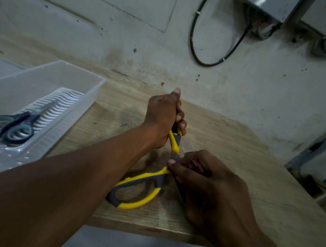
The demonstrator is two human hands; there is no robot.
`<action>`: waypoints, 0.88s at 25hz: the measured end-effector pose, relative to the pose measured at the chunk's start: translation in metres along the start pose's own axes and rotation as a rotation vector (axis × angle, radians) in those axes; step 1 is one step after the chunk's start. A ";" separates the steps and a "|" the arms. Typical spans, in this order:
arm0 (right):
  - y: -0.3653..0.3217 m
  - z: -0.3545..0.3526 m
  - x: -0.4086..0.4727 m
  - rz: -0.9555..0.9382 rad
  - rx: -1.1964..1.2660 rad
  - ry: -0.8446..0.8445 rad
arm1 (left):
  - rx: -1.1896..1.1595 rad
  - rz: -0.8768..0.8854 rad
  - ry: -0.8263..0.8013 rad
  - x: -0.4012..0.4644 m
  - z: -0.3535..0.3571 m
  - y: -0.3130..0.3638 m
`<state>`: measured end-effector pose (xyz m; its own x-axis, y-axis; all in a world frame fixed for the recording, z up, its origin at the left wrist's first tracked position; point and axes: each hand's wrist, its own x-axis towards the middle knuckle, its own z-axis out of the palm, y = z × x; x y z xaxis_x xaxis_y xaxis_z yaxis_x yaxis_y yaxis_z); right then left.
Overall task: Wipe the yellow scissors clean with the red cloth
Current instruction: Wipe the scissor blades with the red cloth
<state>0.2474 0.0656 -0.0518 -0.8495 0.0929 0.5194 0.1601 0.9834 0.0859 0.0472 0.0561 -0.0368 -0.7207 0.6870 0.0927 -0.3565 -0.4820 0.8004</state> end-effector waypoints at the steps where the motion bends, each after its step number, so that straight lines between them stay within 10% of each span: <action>1: 0.000 0.003 0.004 -0.022 -0.081 -0.044 | -0.002 0.002 0.006 0.001 0.000 -0.001; 22: -0.001 0.004 0.017 -0.068 -0.270 -0.060 | -0.042 -0.043 0.042 0.004 -0.002 0.000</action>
<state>0.2305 0.0669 -0.0461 -0.8897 0.0448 0.4543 0.2227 0.9114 0.3462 0.0433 0.0577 -0.0370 -0.7284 0.6843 0.0328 -0.4117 -0.4756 0.7774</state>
